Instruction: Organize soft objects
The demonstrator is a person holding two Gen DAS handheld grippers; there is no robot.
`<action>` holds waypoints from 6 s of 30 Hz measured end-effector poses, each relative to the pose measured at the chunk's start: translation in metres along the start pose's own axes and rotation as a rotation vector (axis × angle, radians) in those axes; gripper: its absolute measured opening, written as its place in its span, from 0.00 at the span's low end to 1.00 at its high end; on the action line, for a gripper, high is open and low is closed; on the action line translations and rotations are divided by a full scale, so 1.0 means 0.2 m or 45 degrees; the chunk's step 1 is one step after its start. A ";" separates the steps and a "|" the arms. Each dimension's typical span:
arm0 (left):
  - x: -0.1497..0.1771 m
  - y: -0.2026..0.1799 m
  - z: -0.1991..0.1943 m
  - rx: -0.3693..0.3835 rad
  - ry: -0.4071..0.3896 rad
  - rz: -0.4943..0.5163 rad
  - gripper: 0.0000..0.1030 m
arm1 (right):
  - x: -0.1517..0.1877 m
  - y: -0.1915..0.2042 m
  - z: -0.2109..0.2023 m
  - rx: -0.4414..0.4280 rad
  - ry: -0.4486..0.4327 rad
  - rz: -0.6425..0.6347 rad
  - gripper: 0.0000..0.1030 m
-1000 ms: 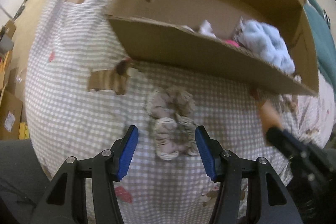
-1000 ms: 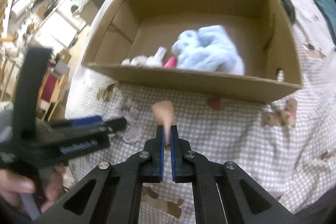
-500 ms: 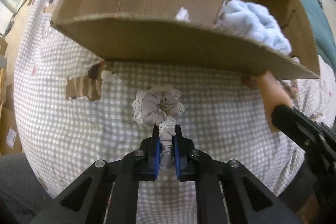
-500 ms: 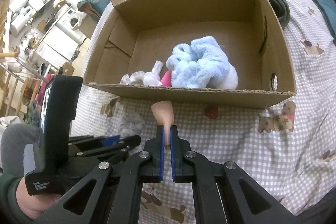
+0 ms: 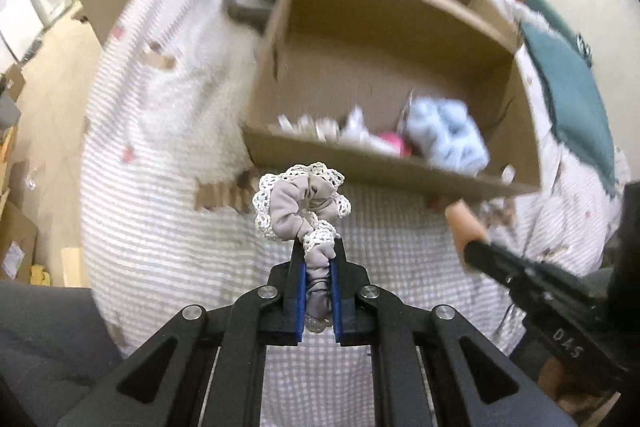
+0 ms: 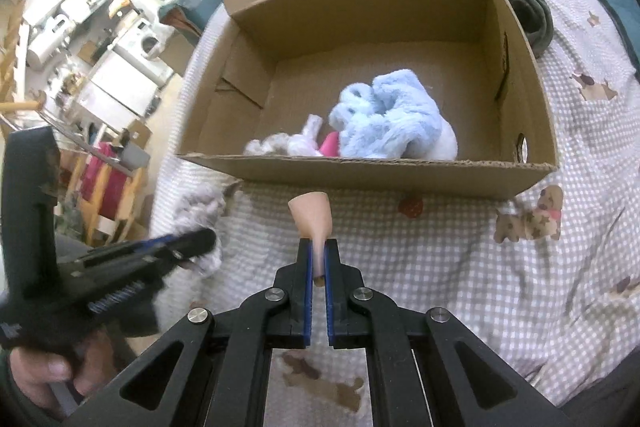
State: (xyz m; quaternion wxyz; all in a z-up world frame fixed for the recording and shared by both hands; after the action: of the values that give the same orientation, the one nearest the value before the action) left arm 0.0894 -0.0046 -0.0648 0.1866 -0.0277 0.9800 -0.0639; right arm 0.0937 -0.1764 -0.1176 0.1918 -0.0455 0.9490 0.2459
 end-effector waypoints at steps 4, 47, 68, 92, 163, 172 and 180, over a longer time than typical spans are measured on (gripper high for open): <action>-0.06 0.02 -0.13 0.030 -0.058 -0.006 0.09 | 0.00 0.02 -0.10 -0.034 -0.036 0.005 0.07; -0.56 -0.31 0.38 -0.059 -0.097 0.215 0.09 | -0.58 -0.23 0.01 0.030 -0.191 0.015 0.07; -0.52 -0.36 0.31 -0.135 -0.174 0.275 0.64 | -0.59 -0.26 0.00 0.054 -0.234 0.083 0.62; -0.46 -0.17 -0.10 0.070 -0.337 0.070 0.96 | -0.49 -0.21 -0.36 0.177 -0.514 0.093 1.00; 0.01 -0.05 -0.33 -0.121 -0.609 0.101 0.99 | -0.07 0.00 -0.41 0.430 -0.532 -0.136 1.00; 0.01 -0.05 -0.33 -0.122 -0.606 0.102 0.99 | -0.08 0.00 -0.41 0.430 -0.534 -0.137 1.00; 0.01 -0.05 -0.33 -0.122 -0.603 0.101 0.99 | -0.08 0.00 -0.41 0.431 -0.533 -0.137 1.00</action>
State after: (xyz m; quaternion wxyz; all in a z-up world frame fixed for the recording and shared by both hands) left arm 0.0630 -0.0073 -0.0044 0.4120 -0.0122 0.9111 -0.0017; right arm 0.0796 -0.2157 -0.0452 0.4016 -0.0113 0.9125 0.0774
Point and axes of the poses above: each gripper's, at about its wrist camera, not at the fingertips, and z roughly the way its jaws point, y to its left, x to its underside, the point moved 2 cm from there along z, roughly the way its jaws point, and after that the axes turned 2 degrees about -x, right-handed, at the moved point
